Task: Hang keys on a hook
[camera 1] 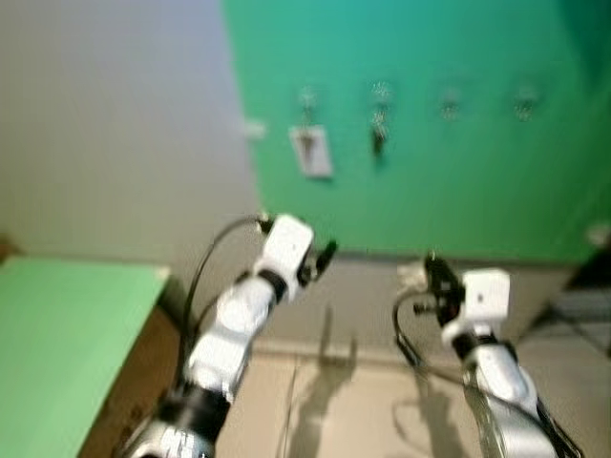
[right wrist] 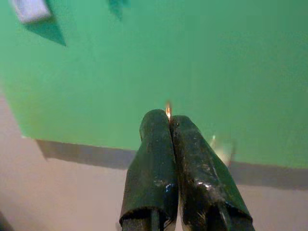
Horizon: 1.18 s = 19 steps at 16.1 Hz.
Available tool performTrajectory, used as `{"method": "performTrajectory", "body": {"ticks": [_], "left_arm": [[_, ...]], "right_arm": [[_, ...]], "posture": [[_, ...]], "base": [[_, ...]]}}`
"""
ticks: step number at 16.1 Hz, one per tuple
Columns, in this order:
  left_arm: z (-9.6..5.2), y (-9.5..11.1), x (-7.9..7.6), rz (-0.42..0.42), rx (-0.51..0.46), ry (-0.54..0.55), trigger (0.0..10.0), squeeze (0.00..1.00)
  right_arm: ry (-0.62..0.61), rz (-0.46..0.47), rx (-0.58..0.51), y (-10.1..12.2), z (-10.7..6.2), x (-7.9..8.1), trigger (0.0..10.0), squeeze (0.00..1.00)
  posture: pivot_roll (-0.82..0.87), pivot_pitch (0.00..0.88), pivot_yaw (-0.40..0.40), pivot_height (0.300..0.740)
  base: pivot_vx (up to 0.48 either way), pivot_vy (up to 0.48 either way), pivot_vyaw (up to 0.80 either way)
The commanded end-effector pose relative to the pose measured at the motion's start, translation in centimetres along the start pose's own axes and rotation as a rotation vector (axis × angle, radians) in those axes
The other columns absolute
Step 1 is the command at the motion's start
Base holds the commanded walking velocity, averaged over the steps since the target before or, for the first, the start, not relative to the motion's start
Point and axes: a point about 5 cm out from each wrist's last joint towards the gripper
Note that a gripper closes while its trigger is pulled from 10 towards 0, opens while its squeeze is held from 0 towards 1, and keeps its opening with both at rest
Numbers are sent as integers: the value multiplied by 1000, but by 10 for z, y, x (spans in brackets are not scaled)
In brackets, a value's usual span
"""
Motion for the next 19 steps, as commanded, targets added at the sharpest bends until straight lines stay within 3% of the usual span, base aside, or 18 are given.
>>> {"method": "performTrajectory", "body": {"ticks": [1, 5, 9, 15, 19], "left_arm": [[-2, 0, 11, 3, 4, 24, 10000, 0], [-3, -4, 19, 26, 21, 59, 10000, 0], [-3, -4, 16, 52, 18, 45, 10000, 0], [-1, -3, 11, 50, -5, 11, 10000, 0], [-1, -1, 6, 53, -25, -26, 10000, 0]], "right_arm": [[17, 11, -45, 12, 5, 4, 0, 0], [25, 8, -41, 12, 7, 5, 0, 0], [49, 6, -38, 13, 9, 9, 0, 0], [91, 1, -109, 46, 25, 0, 0, 0], [99, 7, -93, 45, 24, 2, 0, 0]], "posture": [[-176, 0, 79, 740], [-166, 0, 78, 740], [-162, 0, 75, 740], [-170, 0, 80, 740], [-173, 0, 82, 740]], "base": [[446, 0, 0], [445, 0, 0], [0, 0, 0], [0, 0, 0], [200, -403, 0]]}}
Point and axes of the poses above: a point about 5 cm out from each wrist's last joint towards the gripper, its own z axis pointing out of the wrist towards the gripper, its own y axis along the axis of the wrist's last joint, x = y × z, and after that the axes turned 1 degree about -z, right-handed
